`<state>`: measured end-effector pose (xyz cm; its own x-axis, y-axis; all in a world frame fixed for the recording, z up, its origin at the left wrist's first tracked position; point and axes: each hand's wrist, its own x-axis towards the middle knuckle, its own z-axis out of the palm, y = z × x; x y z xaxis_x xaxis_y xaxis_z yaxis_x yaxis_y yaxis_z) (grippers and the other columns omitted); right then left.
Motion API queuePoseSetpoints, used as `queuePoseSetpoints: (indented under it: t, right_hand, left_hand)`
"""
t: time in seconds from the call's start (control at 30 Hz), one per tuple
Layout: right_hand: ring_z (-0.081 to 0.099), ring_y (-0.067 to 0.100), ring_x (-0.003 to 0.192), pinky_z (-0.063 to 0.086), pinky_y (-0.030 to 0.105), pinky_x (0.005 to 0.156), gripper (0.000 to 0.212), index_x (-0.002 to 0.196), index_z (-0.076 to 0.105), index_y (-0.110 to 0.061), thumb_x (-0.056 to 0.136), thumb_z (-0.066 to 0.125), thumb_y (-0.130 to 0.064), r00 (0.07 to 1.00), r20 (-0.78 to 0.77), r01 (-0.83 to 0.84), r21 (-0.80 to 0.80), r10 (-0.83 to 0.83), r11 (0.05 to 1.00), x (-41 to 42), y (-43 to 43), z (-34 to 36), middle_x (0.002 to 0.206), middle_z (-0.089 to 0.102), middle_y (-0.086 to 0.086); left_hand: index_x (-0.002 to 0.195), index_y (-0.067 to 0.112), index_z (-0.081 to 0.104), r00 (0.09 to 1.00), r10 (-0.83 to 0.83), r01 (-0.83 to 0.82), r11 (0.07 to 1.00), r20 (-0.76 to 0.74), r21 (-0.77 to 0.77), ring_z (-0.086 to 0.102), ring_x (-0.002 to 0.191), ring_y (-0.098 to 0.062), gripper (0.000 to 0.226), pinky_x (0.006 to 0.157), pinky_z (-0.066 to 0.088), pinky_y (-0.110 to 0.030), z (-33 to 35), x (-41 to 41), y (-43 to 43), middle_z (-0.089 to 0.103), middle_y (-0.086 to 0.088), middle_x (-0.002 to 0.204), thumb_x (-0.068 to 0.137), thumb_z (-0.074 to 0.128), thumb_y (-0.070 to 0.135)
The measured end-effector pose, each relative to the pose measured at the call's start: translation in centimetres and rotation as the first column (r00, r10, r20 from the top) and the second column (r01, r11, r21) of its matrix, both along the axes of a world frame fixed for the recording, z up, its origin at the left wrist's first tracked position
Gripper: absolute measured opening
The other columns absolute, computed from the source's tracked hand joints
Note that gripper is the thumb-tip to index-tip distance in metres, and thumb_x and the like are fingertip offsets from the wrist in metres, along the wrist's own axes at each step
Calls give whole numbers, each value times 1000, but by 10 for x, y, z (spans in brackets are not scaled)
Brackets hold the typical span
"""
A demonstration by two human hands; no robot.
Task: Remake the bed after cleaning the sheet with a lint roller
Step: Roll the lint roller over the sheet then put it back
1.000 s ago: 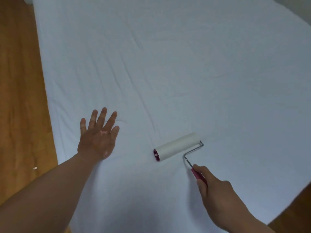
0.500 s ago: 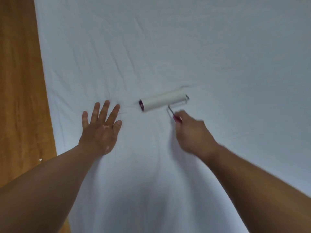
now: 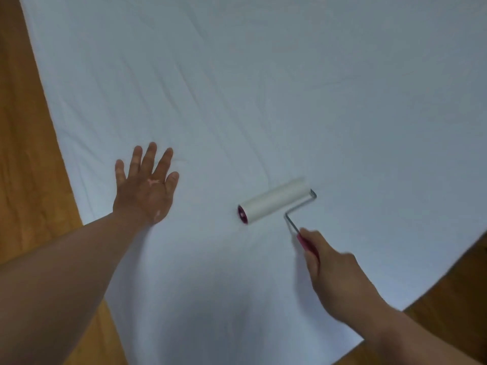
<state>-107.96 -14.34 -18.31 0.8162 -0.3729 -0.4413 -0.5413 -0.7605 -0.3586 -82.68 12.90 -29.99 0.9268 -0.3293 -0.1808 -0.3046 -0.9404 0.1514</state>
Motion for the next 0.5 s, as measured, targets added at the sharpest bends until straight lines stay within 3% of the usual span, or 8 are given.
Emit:
queuePoseSetpoints:
  t: [0.17, 0.3, 0.43, 0.5]
  right_hand:
    - [60, 10, 55, 47, 19, 55, 42, 145, 30, -47, 103, 33, -43, 990, -122, 75, 8, -74, 997, -94, -5, 4, 68, 65, -7]
    - [57, 2, 57, 44, 13, 58, 46, 147, 30, -47, 103, 39, -40, 981, -183, 63, 3, -62, 998, -149, -6, 8, 67, 57, -18]
    - [66, 6, 65, 52, 20, 67, 47, 142, 16, -60, 102, 36, -44, 975, -196, 106, -8, -106, 994, -203, -18, 13, 75, 70, -10]
    - [67, 6, 64, 53, 19, 71, 48, 137, 7, -62, 103, 35, -43, 959, -272, 74, -8, -73, 997, -219, -19, 22, 72, 69, -8]
  left_hand:
    - [158, 38, -4, 1000, -10, 10, 1000, -13, 18, -10, 154, -20, 66, 122, -4, -52, 1, -24, 8, -8, 5, 168, 95, -4, 61]
    - [158, 38, -1, 999, 19, -17, 999, -44, 36, -9, 154, -22, 60, 122, -3, -53, 6, -43, 8, -9, 4, 168, 101, 5, 56]
    - [158, 38, -2, 995, 58, -53, 996, -75, 66, -9, 154, -25, 59, 122, -2, -53, 13, -77, 8, -8, 1, 168, 102, 6, 54]
    - [158, 38, -5, 993, 53, -42, 994, -107, 106, -12, 153, -24, 60, 122, -4, -51, 16, -93, 11, -12, 1, 167, 101, 4, 55]
